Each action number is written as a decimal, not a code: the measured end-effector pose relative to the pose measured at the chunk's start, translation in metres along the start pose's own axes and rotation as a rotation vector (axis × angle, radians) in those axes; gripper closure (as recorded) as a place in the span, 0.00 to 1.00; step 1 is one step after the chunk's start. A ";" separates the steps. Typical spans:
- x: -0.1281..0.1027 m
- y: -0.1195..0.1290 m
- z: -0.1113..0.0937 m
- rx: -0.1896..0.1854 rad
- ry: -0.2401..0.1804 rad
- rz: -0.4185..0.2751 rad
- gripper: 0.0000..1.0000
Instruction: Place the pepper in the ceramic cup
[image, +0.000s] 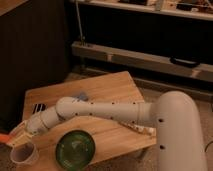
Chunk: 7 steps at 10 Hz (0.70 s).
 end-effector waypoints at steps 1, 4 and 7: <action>0.001 0.000 0.002 -0.003 -0.005 -0.001 0.78; 0.002 0.003 0.008 -0.021 -0.027 -0.009 0.47; 0.000 0.006 0.010 -0.036 -0.030 -0.016 0.22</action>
